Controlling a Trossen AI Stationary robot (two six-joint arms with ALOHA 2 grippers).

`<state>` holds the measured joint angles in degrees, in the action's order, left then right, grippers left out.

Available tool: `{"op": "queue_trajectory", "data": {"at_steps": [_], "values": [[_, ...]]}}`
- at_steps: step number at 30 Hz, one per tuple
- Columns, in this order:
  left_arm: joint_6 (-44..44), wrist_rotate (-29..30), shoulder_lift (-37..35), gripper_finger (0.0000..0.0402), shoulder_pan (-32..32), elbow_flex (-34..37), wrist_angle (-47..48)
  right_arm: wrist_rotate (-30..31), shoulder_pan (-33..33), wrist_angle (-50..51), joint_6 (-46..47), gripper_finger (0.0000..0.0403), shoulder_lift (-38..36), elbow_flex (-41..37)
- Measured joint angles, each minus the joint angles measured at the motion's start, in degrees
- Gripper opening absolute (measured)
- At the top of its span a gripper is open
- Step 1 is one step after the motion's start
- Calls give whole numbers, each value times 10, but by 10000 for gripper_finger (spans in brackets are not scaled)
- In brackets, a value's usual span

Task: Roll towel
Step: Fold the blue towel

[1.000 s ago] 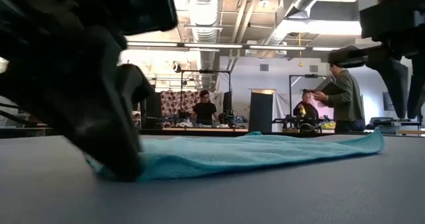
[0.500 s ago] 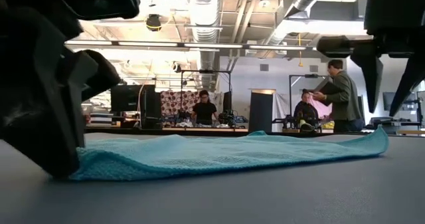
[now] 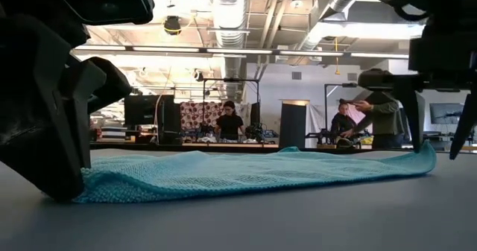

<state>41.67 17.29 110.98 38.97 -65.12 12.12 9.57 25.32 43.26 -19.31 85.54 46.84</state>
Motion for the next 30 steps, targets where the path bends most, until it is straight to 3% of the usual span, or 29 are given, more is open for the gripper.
{"op": "queue_trajectory", "data": {"at_steps": [12,17,21,26,30], "values": [[16,1,0,0,1,0,0,24,0,-35,26,15,0,-20],[27,13,-12,0,9,0,11,-6,1,-23,100,22,0,-16],[44,46,-45,0,32,0,54,-85,9,-17,196,13,0,6],[87,40,-66,0,65,0,97,-172,41,-31,336,13,0,55],[130,39,-76,0,103,0,102,-205,79,-53,448,13,-1,104]]}}
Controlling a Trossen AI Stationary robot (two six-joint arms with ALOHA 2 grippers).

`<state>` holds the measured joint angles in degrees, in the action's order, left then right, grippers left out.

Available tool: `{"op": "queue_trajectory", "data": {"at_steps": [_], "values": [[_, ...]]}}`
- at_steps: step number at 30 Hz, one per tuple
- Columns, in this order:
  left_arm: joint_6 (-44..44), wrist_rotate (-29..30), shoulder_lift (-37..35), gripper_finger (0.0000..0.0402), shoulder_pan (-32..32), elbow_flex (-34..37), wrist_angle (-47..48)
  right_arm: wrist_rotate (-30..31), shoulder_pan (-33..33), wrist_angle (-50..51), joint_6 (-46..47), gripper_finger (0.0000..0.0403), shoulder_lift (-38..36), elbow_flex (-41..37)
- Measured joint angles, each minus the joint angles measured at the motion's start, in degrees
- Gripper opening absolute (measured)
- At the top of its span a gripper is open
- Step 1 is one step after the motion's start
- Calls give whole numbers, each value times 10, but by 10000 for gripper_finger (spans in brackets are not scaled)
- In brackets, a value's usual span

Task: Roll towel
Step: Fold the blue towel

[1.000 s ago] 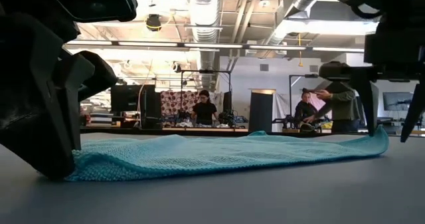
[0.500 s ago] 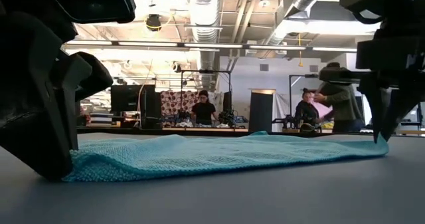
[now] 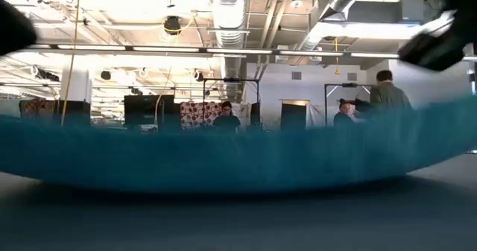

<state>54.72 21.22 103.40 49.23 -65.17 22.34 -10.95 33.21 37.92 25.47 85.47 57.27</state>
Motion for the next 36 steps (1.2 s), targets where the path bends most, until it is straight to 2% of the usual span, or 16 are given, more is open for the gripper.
{"op": "queue_trajectory", "data": {"at_steps": [6,9,13,17,22,27,36], "values": [[89,75,-52,0,74,3,75,2,38,-18,106,13,0,48],[142,97,-62,0,97,22,70,15,39,-61,155,13,0,45],[178,121,-60,0,105,52,47,80,19,-95,211,13,0,41],[210,200,-60,0,99,69,62,136,-12,-84,244,13,0,41],[259,202,-60,0,72,94,105,174,-47,-41,271,13,1,40],[251,219,-60,0,48,101,120,210,-66,24,306,13,1,39],[222,222,-60,0,10,101,162,223,-80,-17,355,13,2,-33]]}}
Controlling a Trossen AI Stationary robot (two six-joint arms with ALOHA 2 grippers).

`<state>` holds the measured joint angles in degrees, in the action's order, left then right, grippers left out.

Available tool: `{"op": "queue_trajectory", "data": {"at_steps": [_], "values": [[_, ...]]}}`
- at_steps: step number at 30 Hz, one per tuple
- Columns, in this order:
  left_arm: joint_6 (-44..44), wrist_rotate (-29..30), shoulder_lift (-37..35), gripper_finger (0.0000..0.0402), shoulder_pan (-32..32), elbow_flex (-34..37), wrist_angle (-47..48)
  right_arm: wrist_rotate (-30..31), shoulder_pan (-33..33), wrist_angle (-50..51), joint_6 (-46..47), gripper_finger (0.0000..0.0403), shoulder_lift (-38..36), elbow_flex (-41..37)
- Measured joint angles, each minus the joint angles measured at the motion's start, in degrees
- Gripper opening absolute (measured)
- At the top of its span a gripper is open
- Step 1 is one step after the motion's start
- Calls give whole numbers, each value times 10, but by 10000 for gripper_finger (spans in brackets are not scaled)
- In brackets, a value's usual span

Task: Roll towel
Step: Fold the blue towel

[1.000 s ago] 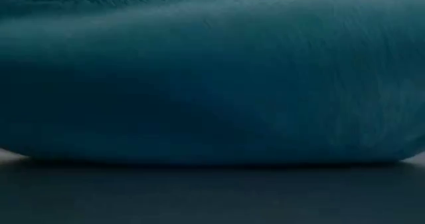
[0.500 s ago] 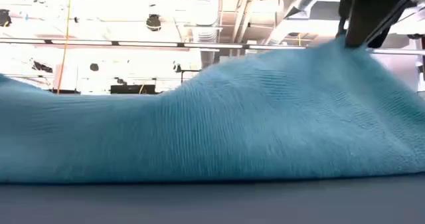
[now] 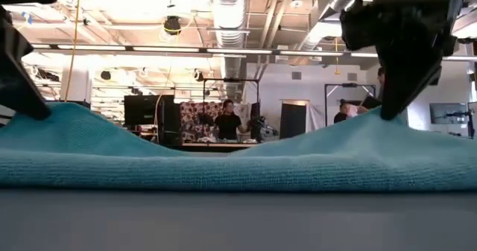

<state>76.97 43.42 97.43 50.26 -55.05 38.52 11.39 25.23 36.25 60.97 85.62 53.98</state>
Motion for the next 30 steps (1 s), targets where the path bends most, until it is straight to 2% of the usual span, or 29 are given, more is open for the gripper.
{"op": "queue_trajectory", "data": {"at_steps": [3,10,17,20,25,30], "values": [[-11,0,0,0,-11,0,0,11,0,-33,10,13,0,-18],[-11,22,-12,0,-15,0,5,22,2,-26,13,13,0,-21],[-3,33,-56,0,-21,0,69,23,2,-4,22,13,0,-21],[-16,21,-59,0,-37,0,83,40,-4,-2,22,13,0,-21],[-59,-9,-59,0,-62,13,44,53,-22,-3,19,13,0,-21],[-85,-14,-59,0,-83,39,-13,54,-35,-2,7,13,0,-21]]}}
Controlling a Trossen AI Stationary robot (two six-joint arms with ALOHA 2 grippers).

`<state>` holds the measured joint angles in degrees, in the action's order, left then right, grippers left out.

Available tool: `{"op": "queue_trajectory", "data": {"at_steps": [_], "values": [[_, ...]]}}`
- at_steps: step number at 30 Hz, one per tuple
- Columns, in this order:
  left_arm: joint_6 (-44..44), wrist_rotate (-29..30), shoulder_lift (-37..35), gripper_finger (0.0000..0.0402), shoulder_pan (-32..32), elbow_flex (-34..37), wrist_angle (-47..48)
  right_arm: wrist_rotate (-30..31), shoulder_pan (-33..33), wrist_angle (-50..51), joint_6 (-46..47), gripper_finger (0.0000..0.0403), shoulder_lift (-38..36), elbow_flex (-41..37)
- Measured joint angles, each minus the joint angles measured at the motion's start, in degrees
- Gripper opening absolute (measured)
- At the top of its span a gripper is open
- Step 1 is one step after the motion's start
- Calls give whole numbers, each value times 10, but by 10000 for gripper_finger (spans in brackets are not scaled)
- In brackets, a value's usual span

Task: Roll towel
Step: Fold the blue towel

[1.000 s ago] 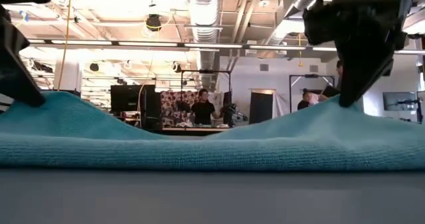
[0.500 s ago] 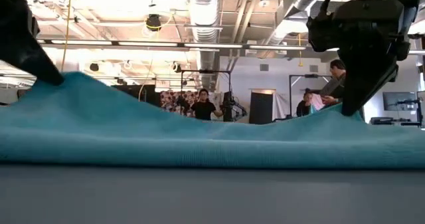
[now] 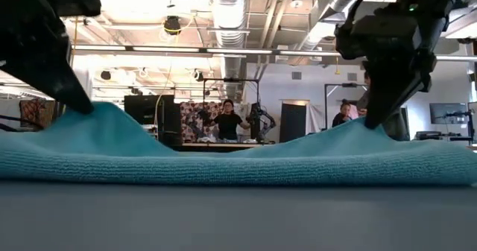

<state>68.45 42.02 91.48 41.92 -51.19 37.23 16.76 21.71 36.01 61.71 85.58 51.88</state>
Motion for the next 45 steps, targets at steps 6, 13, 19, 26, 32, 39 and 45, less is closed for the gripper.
{"op": "queue_trajectory", "data": {"at_steps": [6,13,19,26,32,39,45], "values": [[-3,-9,0,0,-14,11,-6,1,-1,29,22,13,0,0],[-30,-20,0,0,-38,12,-5,6,-6,30,23,17,0,0],[-44,-29,0,0,-57,12,-5,6,-10,30,23,52,0,0],[-52,-79,0,19,-79,12,-1,-9,-14,35,30,92,0,0],[-41,-87,0,64,-87,12,30,-16,-16,43,29,121,0,0],[-22,-98,-2,102,-87,12,82,-33,-16,44,15,143,-2,0],[-31,-30,-43,109,-64,12,84,-46,-16,62,8,140,-2,22]]}}
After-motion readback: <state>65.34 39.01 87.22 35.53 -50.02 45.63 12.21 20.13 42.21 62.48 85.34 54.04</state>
